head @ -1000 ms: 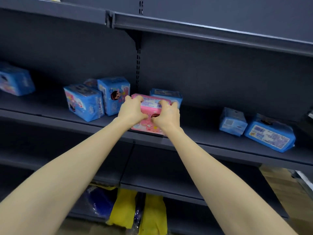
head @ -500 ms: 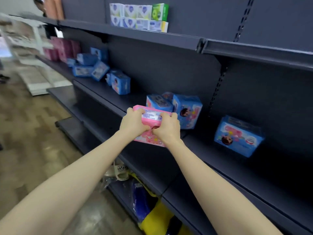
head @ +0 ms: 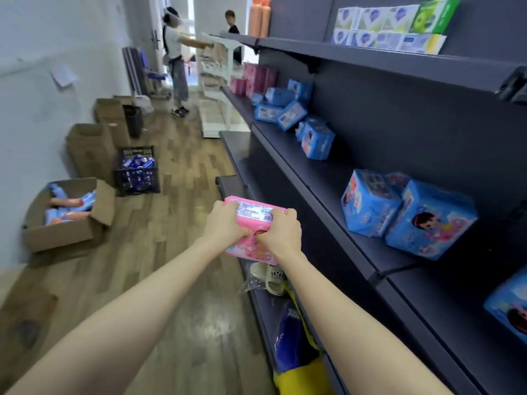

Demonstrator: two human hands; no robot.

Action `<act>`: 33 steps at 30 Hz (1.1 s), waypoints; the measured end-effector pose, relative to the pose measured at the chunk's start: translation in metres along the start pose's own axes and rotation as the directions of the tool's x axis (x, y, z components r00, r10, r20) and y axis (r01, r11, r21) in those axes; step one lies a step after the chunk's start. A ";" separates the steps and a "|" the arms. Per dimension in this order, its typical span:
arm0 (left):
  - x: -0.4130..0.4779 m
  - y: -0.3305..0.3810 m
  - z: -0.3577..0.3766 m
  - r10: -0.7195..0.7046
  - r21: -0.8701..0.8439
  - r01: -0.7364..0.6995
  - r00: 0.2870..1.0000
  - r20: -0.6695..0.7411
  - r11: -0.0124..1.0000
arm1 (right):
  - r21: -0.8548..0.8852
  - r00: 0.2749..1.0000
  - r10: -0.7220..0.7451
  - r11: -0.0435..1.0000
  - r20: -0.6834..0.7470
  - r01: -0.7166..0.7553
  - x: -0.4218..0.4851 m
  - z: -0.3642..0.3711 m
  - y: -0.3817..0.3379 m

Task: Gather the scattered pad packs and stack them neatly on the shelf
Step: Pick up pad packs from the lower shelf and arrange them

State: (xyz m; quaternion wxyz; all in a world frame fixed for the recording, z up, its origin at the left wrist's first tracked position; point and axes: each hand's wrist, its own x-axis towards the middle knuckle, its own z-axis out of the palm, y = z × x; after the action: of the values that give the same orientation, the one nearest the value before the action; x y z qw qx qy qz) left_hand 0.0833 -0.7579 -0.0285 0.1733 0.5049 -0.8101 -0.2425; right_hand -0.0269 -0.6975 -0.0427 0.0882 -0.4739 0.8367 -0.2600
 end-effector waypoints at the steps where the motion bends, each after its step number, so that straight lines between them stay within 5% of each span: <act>1: -0.002 -0.006 -0.001 -0.025 0.000 0.025 1.000 -0.010 1.000 | 0.001 1.000 -0.021 1.000 0.016 0.021 0.001 0.005 -0.004; 13: 0.006 -0.072 -0.025 -0.247 0.006 0.249 0.963 -0.110 0.968 | 0.002 0.968 -0.197 0.980 0.154 0.199 0.029 0.064 -0.054; 33: 0.182 -0.184 -0.088 -0.159 0.042 0.168 0.975 -0.153 0.985 | -0.047 0.946 -0.288 0.954 0.145 0.298 0.190 0.150 -0.173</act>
State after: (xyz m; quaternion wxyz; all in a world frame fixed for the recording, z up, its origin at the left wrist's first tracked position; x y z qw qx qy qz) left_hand 0.1860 -1.0097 -0.0538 0.1991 0.5912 -0.7568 -0.1952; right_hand 0.0595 -0.9819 -0.0620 0.0894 -0.6124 0.7573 -0.2086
